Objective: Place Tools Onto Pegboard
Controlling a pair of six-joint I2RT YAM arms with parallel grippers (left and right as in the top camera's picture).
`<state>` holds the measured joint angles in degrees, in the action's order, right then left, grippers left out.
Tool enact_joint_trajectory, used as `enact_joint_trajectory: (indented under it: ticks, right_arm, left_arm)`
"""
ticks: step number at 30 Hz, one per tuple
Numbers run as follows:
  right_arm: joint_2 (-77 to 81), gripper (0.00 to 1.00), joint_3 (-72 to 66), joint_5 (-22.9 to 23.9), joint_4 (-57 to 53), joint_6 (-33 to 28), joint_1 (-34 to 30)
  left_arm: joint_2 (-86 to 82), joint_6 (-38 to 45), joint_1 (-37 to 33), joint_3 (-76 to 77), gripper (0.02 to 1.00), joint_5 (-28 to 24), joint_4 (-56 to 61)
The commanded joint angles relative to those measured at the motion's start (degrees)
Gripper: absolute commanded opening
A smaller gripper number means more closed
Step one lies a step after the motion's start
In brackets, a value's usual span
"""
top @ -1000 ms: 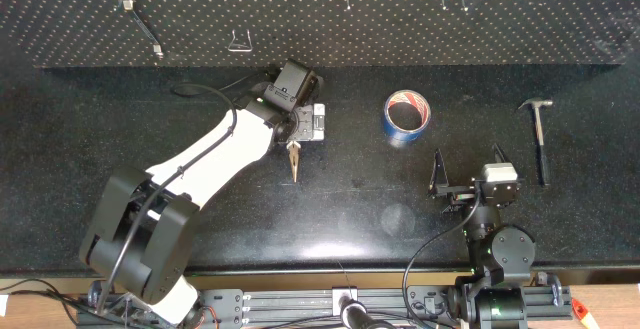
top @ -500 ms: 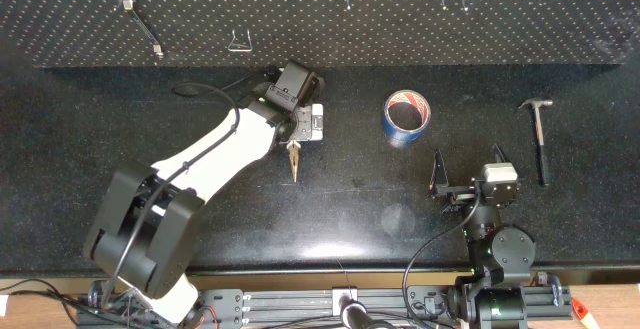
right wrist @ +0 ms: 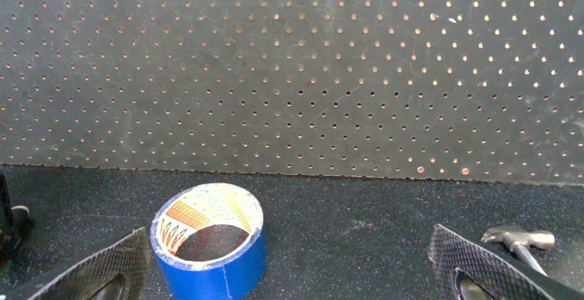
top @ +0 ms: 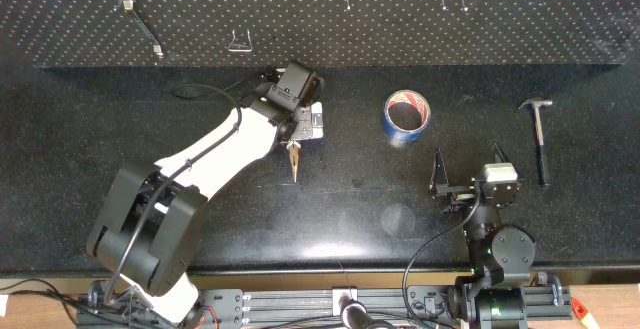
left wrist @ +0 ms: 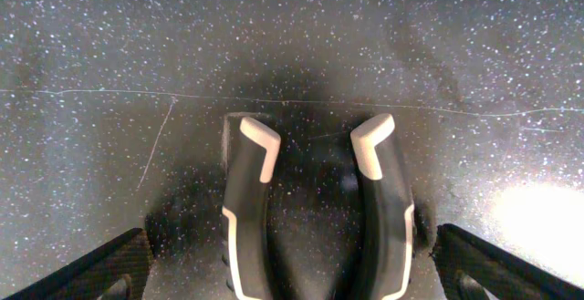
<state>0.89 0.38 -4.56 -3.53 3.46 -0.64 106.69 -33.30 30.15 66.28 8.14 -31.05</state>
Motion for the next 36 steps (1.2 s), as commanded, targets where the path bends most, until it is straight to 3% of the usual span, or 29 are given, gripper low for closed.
enact_joint_trajectory:
  ticks: [1,4,14,24,36]
  right_arm:
    - [-0.28,0.996,-0.15,0.09,-0.31,-0.98,-0.26]
    - [-0.28,0.996,-0.15,0.09,-0.31,-0.98,-0.26]
    - [-0.28,0.996,-0.15,0.09,-0.31,-0.98,-0.26]
    - [-0.28,0.996,-0.15,0.09,-0.31,-0.98,-0.26]
    - [-0.28,0.996,-0.15,0.09,-0.31,-0.98,-0.26]
  left_arm:
    - [2.05,-0.96,-0.17,0.70,0.996,0.44,-0.02]
    - [2.05,-0.96,-0.17,0.70,0.996,0.26,0.00]
    - [2.05,-0.98,-0.13,0.70,0.614,-0.87,-0.02]
    - [2.05,-0.96,-0.13,0.70,0.584,-1.09,-0.02]
    - [2.05,-0.96,-0.13,0.70,0.428,-1.07,-0.02]
